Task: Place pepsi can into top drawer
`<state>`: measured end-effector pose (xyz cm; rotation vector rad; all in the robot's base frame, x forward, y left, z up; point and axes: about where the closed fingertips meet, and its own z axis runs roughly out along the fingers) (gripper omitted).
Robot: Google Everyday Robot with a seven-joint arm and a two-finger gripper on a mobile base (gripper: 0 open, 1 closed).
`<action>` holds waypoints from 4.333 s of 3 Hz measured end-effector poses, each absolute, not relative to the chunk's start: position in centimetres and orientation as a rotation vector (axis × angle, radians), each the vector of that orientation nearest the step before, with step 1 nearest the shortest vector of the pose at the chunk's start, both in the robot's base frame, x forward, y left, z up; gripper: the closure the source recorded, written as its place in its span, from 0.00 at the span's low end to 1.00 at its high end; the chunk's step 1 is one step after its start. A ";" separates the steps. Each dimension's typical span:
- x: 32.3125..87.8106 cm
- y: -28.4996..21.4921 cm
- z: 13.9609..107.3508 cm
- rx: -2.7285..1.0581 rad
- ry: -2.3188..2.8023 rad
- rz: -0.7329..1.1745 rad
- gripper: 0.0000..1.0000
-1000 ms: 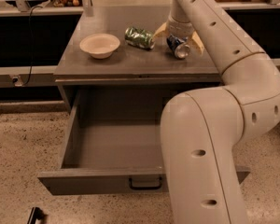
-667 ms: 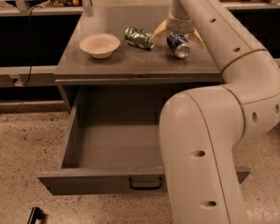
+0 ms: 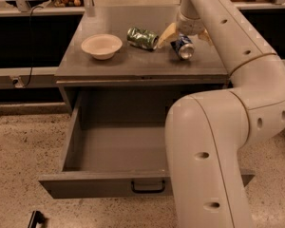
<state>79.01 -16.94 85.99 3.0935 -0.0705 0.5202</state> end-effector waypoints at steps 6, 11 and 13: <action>77.5 -14.2 88.6 3.192 0.387 0.666 1.00; 62.8 -13.0 87.0 3.557 0.241 0.694 1.00; 56.0 -7.4 78.5 3.664 0.444 0.502 1.00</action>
Offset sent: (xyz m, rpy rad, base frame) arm 0.0191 -0.0081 -0.0020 -0.0519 0.0310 0.1722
